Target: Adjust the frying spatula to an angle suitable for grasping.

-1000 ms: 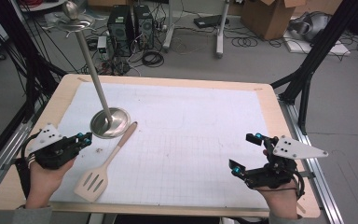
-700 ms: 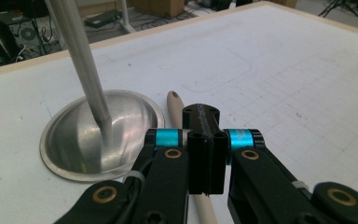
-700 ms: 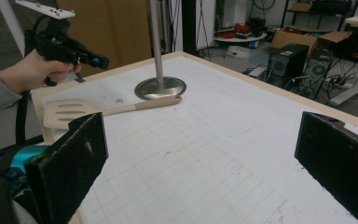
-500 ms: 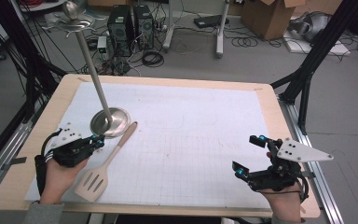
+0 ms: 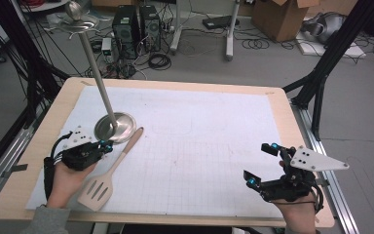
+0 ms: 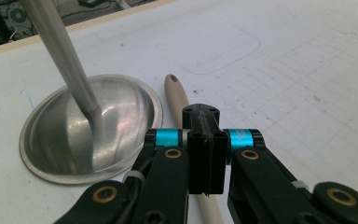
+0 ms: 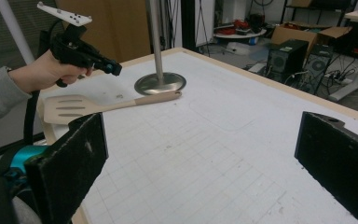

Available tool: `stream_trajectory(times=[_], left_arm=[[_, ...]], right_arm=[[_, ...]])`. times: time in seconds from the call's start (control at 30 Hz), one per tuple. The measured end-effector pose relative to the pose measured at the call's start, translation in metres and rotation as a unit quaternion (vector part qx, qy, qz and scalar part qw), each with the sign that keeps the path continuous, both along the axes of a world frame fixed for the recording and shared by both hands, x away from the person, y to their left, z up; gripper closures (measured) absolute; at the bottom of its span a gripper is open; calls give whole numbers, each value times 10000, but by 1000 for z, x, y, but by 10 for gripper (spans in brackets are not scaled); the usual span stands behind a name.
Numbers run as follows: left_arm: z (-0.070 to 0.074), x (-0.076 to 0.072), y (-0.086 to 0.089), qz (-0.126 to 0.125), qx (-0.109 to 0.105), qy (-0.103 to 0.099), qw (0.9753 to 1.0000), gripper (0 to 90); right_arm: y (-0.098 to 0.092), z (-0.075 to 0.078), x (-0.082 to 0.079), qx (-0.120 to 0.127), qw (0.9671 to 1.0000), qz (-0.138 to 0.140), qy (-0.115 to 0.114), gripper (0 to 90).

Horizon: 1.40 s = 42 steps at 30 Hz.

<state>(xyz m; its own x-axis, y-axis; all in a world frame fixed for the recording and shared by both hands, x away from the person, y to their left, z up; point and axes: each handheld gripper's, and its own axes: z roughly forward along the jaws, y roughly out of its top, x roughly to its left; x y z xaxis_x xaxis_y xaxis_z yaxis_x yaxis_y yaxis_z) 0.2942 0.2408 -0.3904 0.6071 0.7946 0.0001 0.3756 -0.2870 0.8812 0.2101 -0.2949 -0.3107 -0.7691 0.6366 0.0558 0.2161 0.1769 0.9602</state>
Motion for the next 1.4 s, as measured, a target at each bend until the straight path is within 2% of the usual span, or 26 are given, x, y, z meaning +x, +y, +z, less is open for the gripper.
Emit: stream_trajectory(times=[0.17,0.47,0.63,1.07,1.23,1.4], left_arm=[[-7,8,-1,-16,48,179,9998,896],[-16,18,-3,-71,142,328,9993,896],[-20,23,-5,-138,299,498,9982,896],[-32,32,-12,-194,601,745,9952,896],[-36,34,-11,-119,575,864,9945,896],[-37,34,-12,-87,604,850,9945,896]], right_arm=[[0,-1,-1,-34,10000,-28,15,14],[-2,-3,-4,-52,10000,-66,42,14],[-4,-3,-6,-61,9999,-88,41,14],[-4,-4,-7,-100,9999,-112,61,14],[-5,-4,-7,-86,9999,-116,57,14],[-5,-4,-7,-78,9999,-108,65,14]])
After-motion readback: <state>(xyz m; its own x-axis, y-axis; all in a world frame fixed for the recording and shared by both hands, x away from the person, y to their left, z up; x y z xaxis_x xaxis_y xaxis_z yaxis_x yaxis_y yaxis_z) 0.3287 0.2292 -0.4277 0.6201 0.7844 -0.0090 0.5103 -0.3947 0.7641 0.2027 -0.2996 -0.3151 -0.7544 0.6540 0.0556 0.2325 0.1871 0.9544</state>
